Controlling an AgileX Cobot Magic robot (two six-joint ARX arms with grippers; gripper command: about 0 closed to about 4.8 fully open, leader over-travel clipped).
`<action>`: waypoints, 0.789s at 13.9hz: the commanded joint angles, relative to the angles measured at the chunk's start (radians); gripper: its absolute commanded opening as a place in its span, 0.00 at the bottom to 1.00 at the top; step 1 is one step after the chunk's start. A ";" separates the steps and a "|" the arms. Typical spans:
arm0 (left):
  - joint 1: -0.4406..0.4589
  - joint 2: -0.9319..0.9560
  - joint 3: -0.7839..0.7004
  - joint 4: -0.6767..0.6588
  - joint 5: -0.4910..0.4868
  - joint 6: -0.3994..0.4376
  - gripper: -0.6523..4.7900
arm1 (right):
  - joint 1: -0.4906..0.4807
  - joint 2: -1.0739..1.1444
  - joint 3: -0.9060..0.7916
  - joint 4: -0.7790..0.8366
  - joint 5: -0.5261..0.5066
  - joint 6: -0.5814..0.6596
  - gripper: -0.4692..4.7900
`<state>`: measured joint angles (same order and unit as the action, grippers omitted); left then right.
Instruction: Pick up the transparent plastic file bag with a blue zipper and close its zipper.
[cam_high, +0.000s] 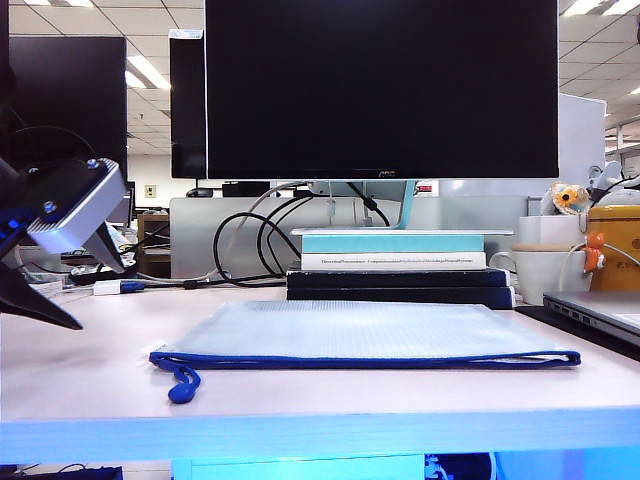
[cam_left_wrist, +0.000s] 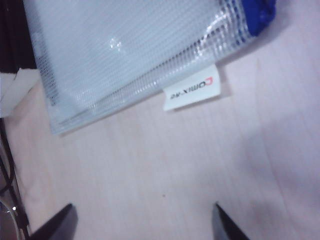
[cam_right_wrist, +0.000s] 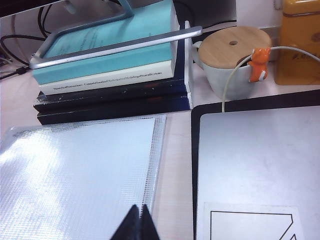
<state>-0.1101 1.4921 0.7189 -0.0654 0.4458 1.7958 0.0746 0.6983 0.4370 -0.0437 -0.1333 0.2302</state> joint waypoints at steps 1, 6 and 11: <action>0.001 -0.002 0.002 -0.008 0.067 0.011 0.76 | 0.001 -0.001 0.003 -0.014 -0.004 -0.002 0.09; -0.095 0.074 0.002 -0.050 0.148 0.011 0.74 | 0.001 -0.001 0.003 -0.062 -0.004 -0.002 0.09; -0.113 0.159 0.002 -0.053 0.121 0.127 0.57 | 0.000 -0.001 0.002 -0.089 0.001 -0.003 0.09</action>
<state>-0.2207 1.6360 0.7288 -0.0677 0.5987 1.9125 0.0746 0.6987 0.4362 -0.1482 -0.1326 0.2302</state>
